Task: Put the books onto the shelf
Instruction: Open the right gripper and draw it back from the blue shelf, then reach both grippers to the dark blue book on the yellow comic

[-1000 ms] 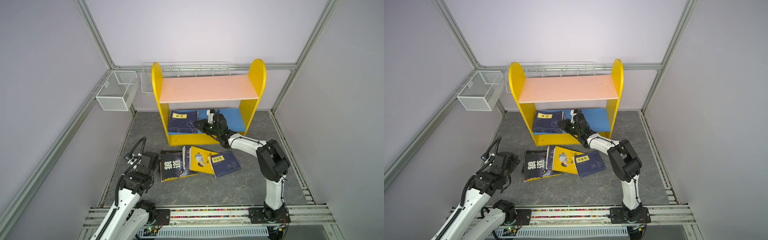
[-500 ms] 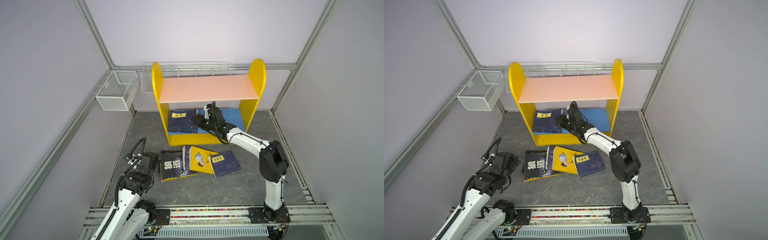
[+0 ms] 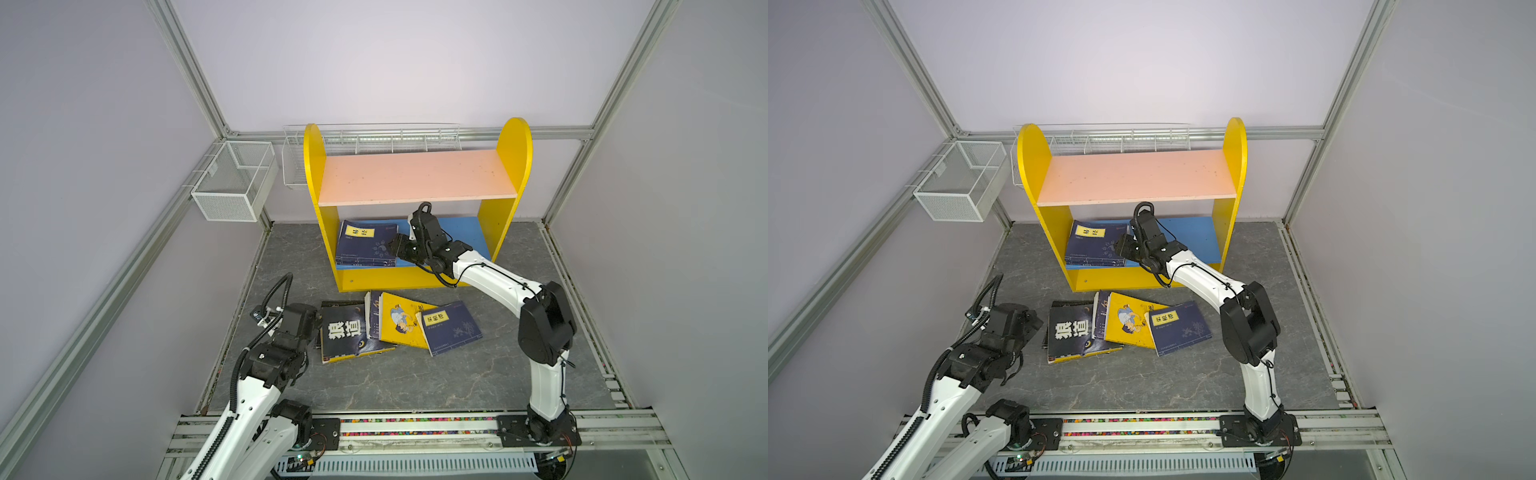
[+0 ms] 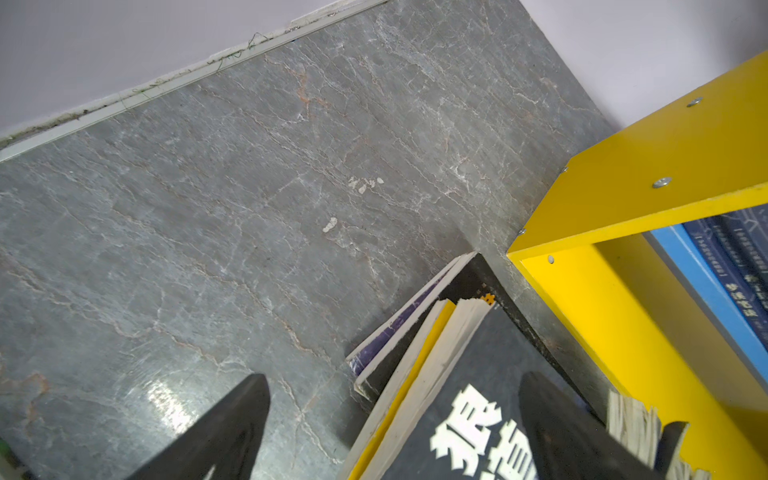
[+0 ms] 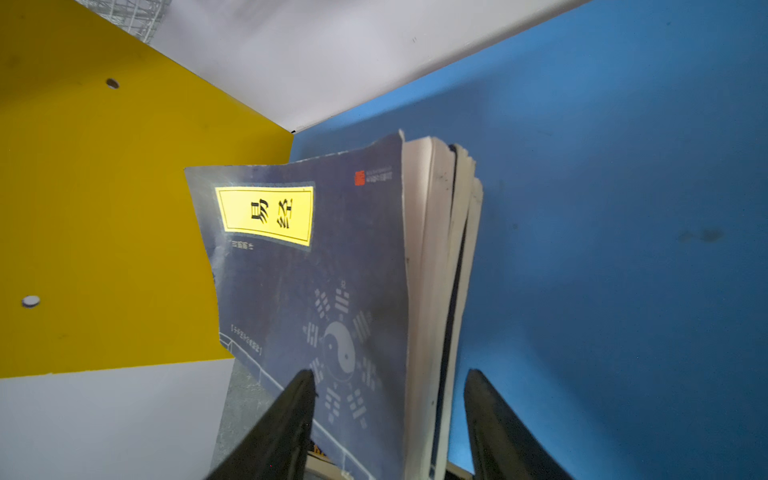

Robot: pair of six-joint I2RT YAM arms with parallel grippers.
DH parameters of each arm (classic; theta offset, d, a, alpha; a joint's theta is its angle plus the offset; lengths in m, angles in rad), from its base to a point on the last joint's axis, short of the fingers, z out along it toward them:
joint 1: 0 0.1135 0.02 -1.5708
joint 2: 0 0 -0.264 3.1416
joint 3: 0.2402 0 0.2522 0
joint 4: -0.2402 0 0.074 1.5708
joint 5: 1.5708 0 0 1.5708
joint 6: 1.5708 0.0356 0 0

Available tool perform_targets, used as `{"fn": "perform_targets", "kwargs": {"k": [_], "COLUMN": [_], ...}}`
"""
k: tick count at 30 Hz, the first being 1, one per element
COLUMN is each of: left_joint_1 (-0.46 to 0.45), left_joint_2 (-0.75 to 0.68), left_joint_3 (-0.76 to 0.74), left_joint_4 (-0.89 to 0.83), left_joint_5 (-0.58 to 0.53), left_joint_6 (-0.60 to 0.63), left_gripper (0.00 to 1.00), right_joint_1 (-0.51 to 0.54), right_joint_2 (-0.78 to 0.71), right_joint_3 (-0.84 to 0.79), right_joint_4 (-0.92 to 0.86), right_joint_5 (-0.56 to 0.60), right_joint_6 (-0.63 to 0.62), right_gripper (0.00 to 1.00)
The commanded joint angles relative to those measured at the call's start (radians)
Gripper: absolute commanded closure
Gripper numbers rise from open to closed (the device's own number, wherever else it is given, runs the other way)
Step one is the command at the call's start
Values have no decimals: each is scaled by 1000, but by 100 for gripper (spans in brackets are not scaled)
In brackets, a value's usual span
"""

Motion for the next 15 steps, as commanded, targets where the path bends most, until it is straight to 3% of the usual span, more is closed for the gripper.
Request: {"fn": "perform_targets", "kwargs": {"k": [1,5,9,12,15], "left_joint_1": [7,6,-5,-70,-170], "left_joint_2": [-7,-8,22,75,133], "left_joint_3": [-10,-17,-39,-41,-1], "left_joint_4": [62,148,281,388,462], "left_joint_5": [33,85,187,214,224], "left_joint_6": [74,129,162,187,251], "left_gripper": [5,0,1,1,1], "right_joint_1": [-4,-9,-67,-152,-227], "right_joint_2": [-115,-257,-386,-472,-536], "right_joint_3": [-66,-224,-429,-607,-754], "right_joint_4": [23,16,-73,-110,-123], "right_joint_5": [54,113,148,87,44], "right_joint_6": [-78,-73,91,244,317], "right_gripper": [39,39,39,38,39]}}
